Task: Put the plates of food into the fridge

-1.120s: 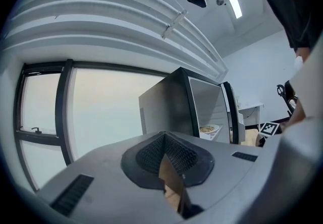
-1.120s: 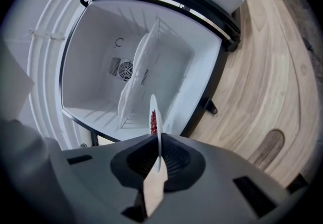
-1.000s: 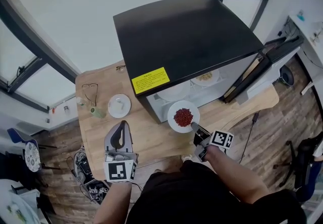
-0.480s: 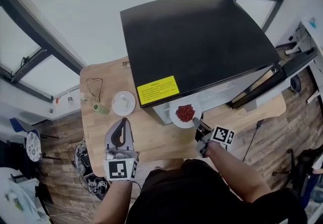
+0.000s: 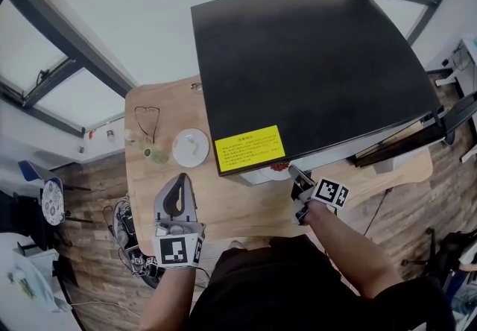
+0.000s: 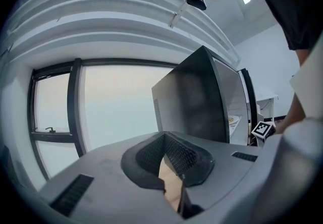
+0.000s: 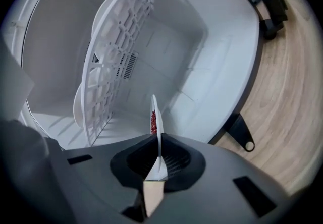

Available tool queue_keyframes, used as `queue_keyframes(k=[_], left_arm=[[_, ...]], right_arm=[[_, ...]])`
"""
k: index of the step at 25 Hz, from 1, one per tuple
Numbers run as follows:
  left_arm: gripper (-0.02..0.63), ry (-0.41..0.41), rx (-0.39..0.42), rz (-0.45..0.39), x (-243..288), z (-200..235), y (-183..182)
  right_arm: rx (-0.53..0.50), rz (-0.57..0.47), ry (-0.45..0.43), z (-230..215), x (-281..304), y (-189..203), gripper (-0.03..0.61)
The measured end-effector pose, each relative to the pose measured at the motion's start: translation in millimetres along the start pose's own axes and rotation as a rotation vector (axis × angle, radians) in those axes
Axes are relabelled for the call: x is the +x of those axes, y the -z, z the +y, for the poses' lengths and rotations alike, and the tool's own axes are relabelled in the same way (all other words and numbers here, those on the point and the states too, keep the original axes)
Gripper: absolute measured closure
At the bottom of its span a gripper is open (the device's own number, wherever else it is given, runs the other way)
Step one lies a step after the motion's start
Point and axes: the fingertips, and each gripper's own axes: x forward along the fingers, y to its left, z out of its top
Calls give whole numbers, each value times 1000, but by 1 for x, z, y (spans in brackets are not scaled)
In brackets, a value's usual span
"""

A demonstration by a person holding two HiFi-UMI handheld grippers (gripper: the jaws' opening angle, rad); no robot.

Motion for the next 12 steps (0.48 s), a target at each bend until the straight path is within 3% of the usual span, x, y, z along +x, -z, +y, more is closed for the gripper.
queue_keyframes(k=[12], left_arm=[[609, -83, -3, 22, -14, 35, 6]], right_arm=[[-162, 30, 129, -3, 20, -12, 545]])
